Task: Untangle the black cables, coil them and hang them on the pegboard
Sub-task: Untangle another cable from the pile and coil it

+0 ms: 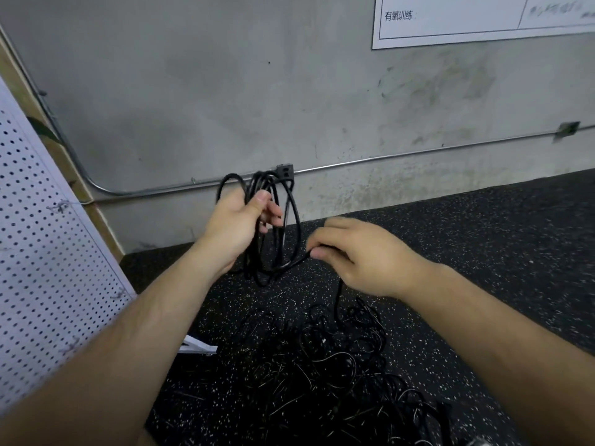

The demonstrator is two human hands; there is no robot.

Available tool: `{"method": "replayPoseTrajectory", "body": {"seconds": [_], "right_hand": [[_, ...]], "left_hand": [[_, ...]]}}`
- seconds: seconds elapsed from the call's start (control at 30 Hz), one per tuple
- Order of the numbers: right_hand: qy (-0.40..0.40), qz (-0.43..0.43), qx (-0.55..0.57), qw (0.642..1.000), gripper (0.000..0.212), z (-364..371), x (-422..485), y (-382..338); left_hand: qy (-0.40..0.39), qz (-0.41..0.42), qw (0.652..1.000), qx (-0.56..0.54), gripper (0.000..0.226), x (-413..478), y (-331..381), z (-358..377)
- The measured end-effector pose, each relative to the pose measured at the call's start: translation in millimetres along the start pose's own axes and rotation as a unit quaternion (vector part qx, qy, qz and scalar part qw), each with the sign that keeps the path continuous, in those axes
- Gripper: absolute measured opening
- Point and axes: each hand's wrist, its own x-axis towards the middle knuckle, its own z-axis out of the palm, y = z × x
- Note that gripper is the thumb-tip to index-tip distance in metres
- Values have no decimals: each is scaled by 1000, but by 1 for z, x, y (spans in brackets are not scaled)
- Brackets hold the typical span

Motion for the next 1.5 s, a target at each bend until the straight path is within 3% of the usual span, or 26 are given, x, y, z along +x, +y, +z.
{"method": "replayPoseTrajectory", "body": {"seconds": [0.1, 0.27, 0.37, 0.5, 0.7, 0.77, 0.9, 1.0, 1.3, 1.37, 1.5], "right_hand": [[59, 30, -46, 997, 30, -5, 5, -7], [71, 227, -78, 968, 66, -9, 14, -11], [72, 224, -68, 969, 69, -9, 13, -7], [83, 185, 122, 972, 40, -11, 2, 8], [12, 237, 348, 907, 21, 5, -27, 46], [5, 246, 357, 901, 22, 12, -26, 42], [88, 261, 385, 881, 24, 13, -10, 20], [121, 275, 380, 875, 25, 11, 2, 7], [114, 226, 134, 958, 33, 22, 10, 2], [104, 234, 170, 952, 31, 25, 10, -1], [59, 280, 340, 896, 26, 31, 3, -8]], "left_hand": [[-97, 22, 993, 61, 19, -14, 1, 16], [-175, -18, 980, 93, 18, -29, 4, 28], [-201, -15, 976, 85, 20, -25, 1, 27], [-161, -20, 987, 17, 14, -15, 2, 23], [-49, -36, 984, -166, 19, 3, 12, -6], [-36, -37, 983, -175, 18, 4, 9, -8], [-42, -30, 995, -83, 21, -2, 0, -2], [-70, -52, 992, -95, 22, -11, 0, 8], [-145, -89, 950, -262, 23, -15, 8, 15], [-132, -79, 948, -279, 21, -13, 9, 15], [-86, -66, 937, -333, 19, -8, 16, 13]]}}
